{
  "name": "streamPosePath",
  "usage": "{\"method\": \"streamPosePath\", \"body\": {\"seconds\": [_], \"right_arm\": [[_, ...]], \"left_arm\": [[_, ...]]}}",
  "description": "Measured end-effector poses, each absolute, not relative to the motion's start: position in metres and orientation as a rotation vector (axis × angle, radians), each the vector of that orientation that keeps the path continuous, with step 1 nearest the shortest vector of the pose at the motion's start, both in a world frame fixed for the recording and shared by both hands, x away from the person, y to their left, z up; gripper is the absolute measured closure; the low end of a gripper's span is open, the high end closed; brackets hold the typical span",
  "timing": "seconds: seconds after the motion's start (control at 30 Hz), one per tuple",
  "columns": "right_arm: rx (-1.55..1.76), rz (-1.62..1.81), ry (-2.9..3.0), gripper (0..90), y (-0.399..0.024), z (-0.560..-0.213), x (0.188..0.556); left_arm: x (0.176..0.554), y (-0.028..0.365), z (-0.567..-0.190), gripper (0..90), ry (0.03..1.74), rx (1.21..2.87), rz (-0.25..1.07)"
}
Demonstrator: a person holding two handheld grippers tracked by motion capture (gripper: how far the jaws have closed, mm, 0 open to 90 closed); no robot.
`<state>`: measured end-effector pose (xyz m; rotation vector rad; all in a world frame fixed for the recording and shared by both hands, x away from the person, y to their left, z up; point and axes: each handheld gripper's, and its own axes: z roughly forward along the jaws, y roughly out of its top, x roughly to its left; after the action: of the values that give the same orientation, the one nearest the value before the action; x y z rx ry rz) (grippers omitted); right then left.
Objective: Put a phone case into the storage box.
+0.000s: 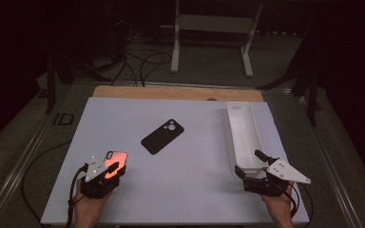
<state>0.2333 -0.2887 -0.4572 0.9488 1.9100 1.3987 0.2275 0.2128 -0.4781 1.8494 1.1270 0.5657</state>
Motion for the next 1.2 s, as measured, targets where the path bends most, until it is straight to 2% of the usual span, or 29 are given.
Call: {"method": "streamPosePath", "body": {"seconds": [0.07,0.2,0.23,0.3,0.33,0.4,0.43,0.53,0.67,1.2], "right_arm": [[0.95,1.4,1.913,9.0,-0.288,-0.457,0.233],[0.944,1.405,1.918,9.0,-0.287,-0.458,0.233],[0.942,1.407,1.92,9.0,-0.287,-0.459,0.233],[0.939,1.414,1.921,9.0,-0.287,-0.459,0.232],[0.939,1.414,1.921,9.0,-0.287,-0.459,0.232],[0.938,1.419,1.92,9.0,-0.287,-0.459,0.232],[0.937,1.421,1.919,9.0,-0.287,-0.459,0.232],[0.939,1.426,1.918,9.0,-0.287,-0.46,0.231],[0.927,1.442,1.918,9.0,-0.286,-0.46,0.23],[0.915,1.44,1.931,9.0,-0.286,-0.462,0.229]], "left_arm": [[0.224,0.218,-0.471,60.5,1.1,1.807,0.588],[0.217,0.231,-0.459,44.8,1.081,1.729,0.612],[0.215,0.235,-0.456,44.8,1.078,1.698,0.635],[0.209,0.242,-0.451,28.9,1.086,1.653,0.726],[0.209,0.242,-0.451,24.5,1.086,1.653,0.726],[0.206,0.247,-0.448,21.7,1.093,1.622,0.756],[0.205,0.249,-0.447,15.7,1.096,1.615,0.764],[0.201,0.256,-0.446,13.3,1.098,1.592,0.792],[0.2,0.26,-0.446,2.9,1.106,1.594,0.79],[0.203,0.262,-0.447,0.5,1.154,1.62,0.769]]}}
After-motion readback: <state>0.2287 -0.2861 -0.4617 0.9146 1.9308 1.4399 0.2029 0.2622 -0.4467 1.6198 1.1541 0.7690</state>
